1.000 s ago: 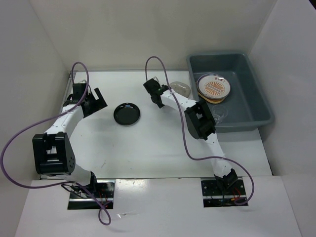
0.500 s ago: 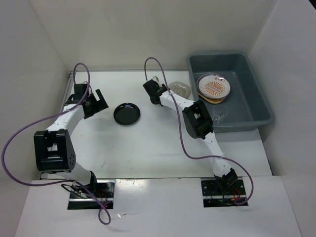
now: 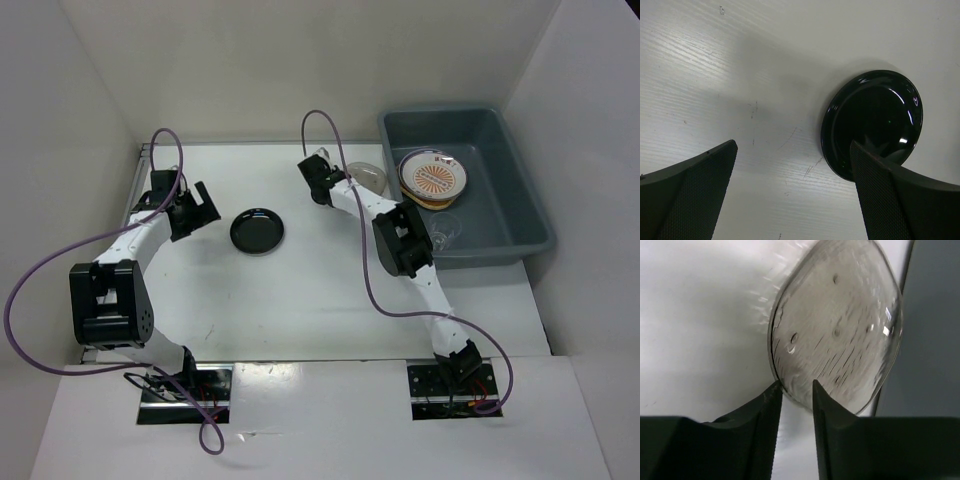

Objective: Place the mixed dishes into the plastic bin

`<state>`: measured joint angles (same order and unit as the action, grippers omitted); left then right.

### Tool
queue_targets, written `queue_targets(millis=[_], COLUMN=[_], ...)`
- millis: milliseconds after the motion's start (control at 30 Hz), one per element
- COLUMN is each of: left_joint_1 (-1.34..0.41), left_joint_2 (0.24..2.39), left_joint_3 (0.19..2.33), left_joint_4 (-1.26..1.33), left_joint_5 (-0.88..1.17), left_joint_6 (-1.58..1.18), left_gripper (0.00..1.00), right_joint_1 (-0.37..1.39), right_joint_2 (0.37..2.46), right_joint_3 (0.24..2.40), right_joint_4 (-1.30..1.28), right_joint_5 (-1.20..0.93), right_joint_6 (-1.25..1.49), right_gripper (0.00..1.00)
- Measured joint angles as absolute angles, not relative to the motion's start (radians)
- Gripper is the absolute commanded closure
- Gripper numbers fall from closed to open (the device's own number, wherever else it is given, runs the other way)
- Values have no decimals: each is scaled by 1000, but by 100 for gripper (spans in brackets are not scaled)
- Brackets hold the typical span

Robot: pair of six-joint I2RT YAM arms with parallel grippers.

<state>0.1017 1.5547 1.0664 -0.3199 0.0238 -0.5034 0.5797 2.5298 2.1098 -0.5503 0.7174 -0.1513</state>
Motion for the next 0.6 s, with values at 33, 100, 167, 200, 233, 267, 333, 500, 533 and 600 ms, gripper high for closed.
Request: queue_targets(millis=[33, 100, 167, 200, 233, 267, 333, 500, 533, 600], left_joint_1=[102, 102, 102, 102, 102, 102, 102, 102, 102, 102], left_joint_2=[1555, 1555, 1555, 1555, 1556, 1556, 1556, 1556, 1556, 1556], left_joint_3=[1066, 1066, 1066, 1066, 1066, 1066, 1066, 1066, 1066, 1066], left_joint_4=[-320, -320, -320, -320, -320, -320, -320, -320, -320, -320], left_joint_5=[24, 24, 24, 24, 24, 24, 24, 23, 23, 23], left_joint_6=[-503, -503, -503, -503, -503, -503, -503, -503, -503, -503], left_gripper=[0, 0, 0, 0, 0, 0, 0, 0, 0, 0], right_joint_1=[574, 564, 563, 564, 565, 564, 563, 575, 583, 608], right_joint_2=[2531, 2539, 2546, 2548, 2548, 2548, 2548, 2531, 2518, 2480], right_joint_3=[2113, 2120, 2134, 2143, 2155, 2165, 2183, 2194, 2194, 2194], right_joint_4=[-548, -545, -540, -542, -548, -553, -566, -612, -626, -652], right_joint_5=[712, 694, 678, 678, 677, 672, 652, 605, 587, 540], right_joint_6=[-151, -153, -163, -167, -166, -163, -150, -129, -123, -107], right_gripper=[74, 87, 96, 96, 97, 97, 97, 97, 97, 97])
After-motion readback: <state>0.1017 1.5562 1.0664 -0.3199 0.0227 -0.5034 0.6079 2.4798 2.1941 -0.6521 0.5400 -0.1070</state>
